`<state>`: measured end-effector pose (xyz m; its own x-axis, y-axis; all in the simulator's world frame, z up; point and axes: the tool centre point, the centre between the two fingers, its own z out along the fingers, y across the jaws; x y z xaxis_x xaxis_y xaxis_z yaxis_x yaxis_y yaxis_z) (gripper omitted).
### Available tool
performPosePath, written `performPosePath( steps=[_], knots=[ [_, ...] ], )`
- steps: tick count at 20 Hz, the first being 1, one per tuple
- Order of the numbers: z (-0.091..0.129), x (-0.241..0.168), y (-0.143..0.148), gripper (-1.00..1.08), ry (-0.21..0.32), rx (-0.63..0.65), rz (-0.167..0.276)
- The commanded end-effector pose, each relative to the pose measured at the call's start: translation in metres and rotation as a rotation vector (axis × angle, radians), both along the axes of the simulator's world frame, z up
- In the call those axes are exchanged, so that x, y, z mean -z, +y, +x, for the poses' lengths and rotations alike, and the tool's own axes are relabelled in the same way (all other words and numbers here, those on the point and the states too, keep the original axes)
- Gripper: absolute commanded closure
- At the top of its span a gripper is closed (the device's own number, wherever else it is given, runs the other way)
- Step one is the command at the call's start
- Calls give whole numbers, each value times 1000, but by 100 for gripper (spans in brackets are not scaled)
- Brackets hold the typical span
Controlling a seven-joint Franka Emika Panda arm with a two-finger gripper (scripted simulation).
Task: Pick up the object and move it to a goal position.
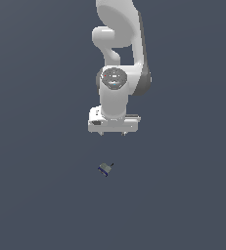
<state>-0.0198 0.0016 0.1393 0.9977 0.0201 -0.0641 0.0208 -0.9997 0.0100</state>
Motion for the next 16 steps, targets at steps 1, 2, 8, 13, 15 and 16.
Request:
performPosePath(
  steps=[1,2,8,13,15,16],
  knots=[
    [0,0,0,-92,0,0,0],
    [0,0,0,-92,0,-1,0],
    [5,-11,23,-92,-9,-39,5],
    [5,-15,31,-92,-11,-61,7],
    [6,-14,29,-92,-11,-54,7],
    [7,-13,29,-92,-11,-49,7]
  ],
)
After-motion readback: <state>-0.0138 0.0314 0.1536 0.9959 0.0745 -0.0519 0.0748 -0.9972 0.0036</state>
